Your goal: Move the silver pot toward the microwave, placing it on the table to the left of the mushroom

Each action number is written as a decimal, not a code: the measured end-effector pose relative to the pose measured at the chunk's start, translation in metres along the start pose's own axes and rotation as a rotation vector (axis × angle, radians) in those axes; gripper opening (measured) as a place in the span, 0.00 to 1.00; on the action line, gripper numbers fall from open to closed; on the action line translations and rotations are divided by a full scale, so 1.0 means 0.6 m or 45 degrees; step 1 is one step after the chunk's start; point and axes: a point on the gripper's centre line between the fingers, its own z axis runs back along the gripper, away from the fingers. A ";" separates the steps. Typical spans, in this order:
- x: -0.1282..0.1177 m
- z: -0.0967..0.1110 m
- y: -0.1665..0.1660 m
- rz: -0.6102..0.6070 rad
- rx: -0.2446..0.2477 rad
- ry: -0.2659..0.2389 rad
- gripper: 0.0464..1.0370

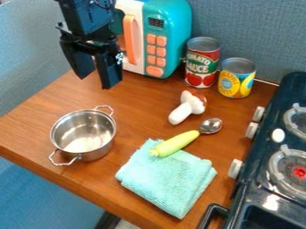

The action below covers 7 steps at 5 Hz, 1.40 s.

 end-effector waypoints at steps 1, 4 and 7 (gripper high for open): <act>-0.005 -0.013 0.001 0.015 -0.004 0.024 0.96; -0.024 -0.100 0.003 0.138 0.198 -0.026 0.96; -0.042 -0.186 0.003 0.182 0.092 0.184 0.96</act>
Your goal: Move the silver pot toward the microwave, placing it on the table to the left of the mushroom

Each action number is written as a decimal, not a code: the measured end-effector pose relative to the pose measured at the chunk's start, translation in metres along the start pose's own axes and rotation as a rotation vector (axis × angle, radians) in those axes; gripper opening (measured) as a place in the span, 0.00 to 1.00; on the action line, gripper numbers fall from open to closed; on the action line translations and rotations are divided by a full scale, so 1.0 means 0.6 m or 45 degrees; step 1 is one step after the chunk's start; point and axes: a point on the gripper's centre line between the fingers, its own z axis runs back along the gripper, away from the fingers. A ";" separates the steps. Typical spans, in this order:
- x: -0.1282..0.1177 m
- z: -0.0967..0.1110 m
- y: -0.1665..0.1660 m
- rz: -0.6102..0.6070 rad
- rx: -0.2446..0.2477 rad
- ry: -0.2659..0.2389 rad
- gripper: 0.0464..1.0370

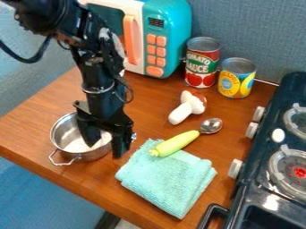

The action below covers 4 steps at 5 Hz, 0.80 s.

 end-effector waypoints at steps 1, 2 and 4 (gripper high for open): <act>0.003 -0.013 0.002 0.003 -0.002 0.031 0.91; 0.009 -0.020 0.006 0.000 0.006 0.051 0.63; 0.012 -0.018 0.006 0.029 0.006 0.082 0.13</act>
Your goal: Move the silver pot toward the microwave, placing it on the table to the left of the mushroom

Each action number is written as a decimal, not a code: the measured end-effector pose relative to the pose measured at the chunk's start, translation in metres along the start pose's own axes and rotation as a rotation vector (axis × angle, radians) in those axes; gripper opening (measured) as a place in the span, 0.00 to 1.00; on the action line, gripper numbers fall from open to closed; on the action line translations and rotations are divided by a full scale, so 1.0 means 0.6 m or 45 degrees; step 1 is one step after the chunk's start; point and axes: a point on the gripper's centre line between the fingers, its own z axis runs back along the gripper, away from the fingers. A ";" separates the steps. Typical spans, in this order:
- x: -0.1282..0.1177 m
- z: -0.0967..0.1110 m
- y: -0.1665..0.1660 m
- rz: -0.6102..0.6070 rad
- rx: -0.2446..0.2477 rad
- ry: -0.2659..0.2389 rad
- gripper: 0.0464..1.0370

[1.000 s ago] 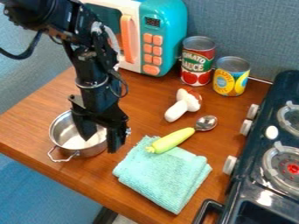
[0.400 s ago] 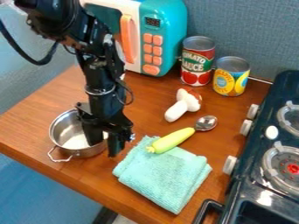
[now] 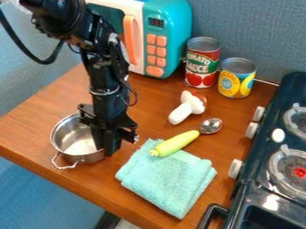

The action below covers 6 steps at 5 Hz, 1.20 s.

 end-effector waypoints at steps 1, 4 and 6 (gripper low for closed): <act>0.001 0.002 0.002 -0.006 0.008 0.017 0.07; 0.051 0.169 0.011 -0.221 0.197 -0.048 0.04; 0.088 0.152 0.008 -0.311 0.214 0.057 0.04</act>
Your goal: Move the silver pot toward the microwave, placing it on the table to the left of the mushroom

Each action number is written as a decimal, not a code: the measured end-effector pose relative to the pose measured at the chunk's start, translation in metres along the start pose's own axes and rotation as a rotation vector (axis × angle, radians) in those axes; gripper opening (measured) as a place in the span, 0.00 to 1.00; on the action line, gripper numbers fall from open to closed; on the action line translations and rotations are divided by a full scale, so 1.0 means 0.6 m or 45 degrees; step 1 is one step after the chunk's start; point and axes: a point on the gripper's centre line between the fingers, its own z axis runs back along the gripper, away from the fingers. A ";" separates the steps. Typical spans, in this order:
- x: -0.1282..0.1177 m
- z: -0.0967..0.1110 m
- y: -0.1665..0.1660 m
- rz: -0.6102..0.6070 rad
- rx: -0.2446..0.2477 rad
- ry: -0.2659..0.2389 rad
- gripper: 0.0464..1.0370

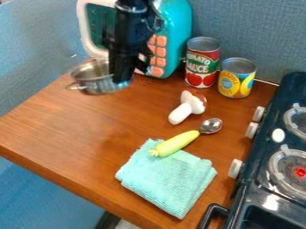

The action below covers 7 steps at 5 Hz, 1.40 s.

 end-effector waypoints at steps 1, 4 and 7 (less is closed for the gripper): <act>0.024 -0.036 -0.002 -0.061 -0.040 0.033 0.04; 0.081 -0.110 0.015 -0.073 -0.062 -0.006 0.04; 0.112 -0.134 0.014 0.066 -0.077 -0.075 0.07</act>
